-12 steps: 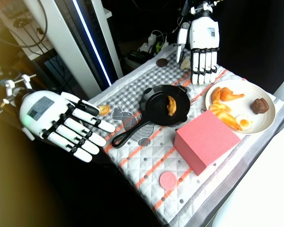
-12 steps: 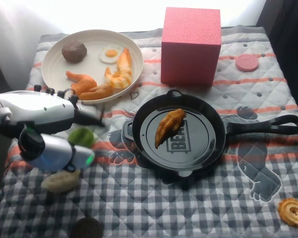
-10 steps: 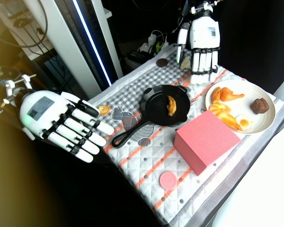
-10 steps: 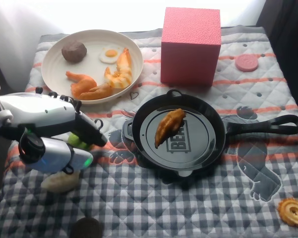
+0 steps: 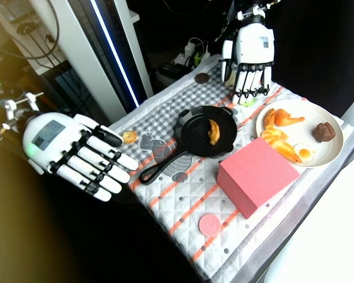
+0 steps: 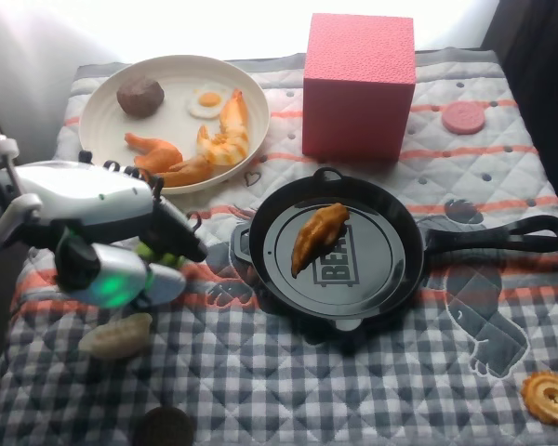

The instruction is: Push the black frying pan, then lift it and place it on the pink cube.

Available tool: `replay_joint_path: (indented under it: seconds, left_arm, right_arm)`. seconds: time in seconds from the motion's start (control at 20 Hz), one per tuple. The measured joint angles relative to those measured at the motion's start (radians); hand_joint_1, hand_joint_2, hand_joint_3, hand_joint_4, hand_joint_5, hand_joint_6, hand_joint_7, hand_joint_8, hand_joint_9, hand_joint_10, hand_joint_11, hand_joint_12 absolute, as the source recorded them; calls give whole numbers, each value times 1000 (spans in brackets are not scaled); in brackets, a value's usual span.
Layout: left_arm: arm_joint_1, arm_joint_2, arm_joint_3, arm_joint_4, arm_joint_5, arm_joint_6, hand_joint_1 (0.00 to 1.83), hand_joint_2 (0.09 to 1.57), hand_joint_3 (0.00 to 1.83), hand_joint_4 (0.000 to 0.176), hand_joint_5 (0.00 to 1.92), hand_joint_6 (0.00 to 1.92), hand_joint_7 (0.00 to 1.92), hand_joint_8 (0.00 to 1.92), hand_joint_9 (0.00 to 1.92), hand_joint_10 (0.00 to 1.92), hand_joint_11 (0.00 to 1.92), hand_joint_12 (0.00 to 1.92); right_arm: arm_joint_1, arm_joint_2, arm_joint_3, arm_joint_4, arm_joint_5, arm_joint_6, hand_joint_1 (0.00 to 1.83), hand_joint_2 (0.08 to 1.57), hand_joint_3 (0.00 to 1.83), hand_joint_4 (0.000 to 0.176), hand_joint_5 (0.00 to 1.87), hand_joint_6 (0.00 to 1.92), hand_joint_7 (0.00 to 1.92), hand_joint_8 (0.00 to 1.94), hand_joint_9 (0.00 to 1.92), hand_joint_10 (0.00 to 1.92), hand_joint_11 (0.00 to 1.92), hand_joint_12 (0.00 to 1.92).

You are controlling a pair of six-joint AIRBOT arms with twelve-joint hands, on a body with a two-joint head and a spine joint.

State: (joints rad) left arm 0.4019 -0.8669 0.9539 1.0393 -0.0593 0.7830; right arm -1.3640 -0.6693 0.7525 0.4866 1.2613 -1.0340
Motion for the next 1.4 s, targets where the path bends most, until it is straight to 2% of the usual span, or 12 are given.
replay_joint_path:
  seconds: [0.05,0.15,0.35,0.5,0.7,0.75,0.95,1.0,1.1,1.15,1.25,1.4]
  left_arm:
    - [-4,-8,4,7,3,0,360,1373,4,8,527,0,573,0,523,45,0,1153]
    - [-13,-31,14,24,11,0,391,1362,0,6,534,3,565,0,538,47,0,1148]
    - [-13,-92,45,32,19,2,424,1378,0,10,515,46,561,28,537,42,0,1089]
    - [-24,-115,57,45,16,5,338,1397,0,19,514,44,536,11,503,30,0,1024]
    - [-30,-146,68,64,4,9,322,1414,1,0,516,33,455,4,462,19,0,1005]
    - [-35,-152,68,68,0,13,356,1413,0,0,462,8,462,6,438,8,0,984]
    - [-47,-192,67,74,-56,5,425,1394,0,0,406,6,475,3,475,18,0,1131]
    - [-55,-201,67,75,-73,2,371,1408,5,0,320,0,462,1,468,15,0,1123]
    - [-64,-204,67,75,-108,0,409,1403,0,0,546,98,541,25,510,30,0,1087]
    - [-64,-199,57,77,-105,0,380,1399,0,0,598,121,609,48,576,67,0,1256]
    - [-64,-159,29,79,-103,0,342,1400,0,0,585,110,600,29,579,75,0,1194]
    - [-58,-106,16,79,-71,1,402,1383,0,0,585,96,633,28,593,77,0,1157]
  right_arm:
    - [0,-2,0,-1,4,1,560,1185,0,0,0,0,0,0,24,10,0,963]
    - [-6,-5,0,0,10,2,562,1178,0,0,0,0,0,0,26,10,0,1153]
    - [-11,-6,0,8,16,10,530,1173,0,0,0,0,0,0,44,18,0,1252]
    - [-13,-7,0,10,18,11,535,1181,3,0,0,0,0,0,44,17,0,1179]
    - [-13,-10,0,10,19,11,529,1182,1,0,0,0,0,0,29,9,0,1130]
    - [-18,-10,0,11,19,11,564,1184,1,0,0,0,0,0,16,5,0,776]
    - [-18,-11,0,10,19,13,559,1187,0,0,0,0,0,0,0,0,0,518]
    - [-18,-11,0,11,19,13,564,1188,0,0,0,0,0,0,0,0,0,543]
    - [-18,-13,0,14,19,13,553,1180,0,0,0,0,0,0,9,3,0,751]
    - [-18,-13,0,15,19,14,535,1172,0,0,0,0,0,0,17,6,0,854]
    - [-18,-13,0,18,19,17,520,1176,0,0,0,0,0,0,27,8,0,920]
    - [-25,-13,-2,22,23,18,558,1186,1,0,0,0,0,0,20,3,0,811]
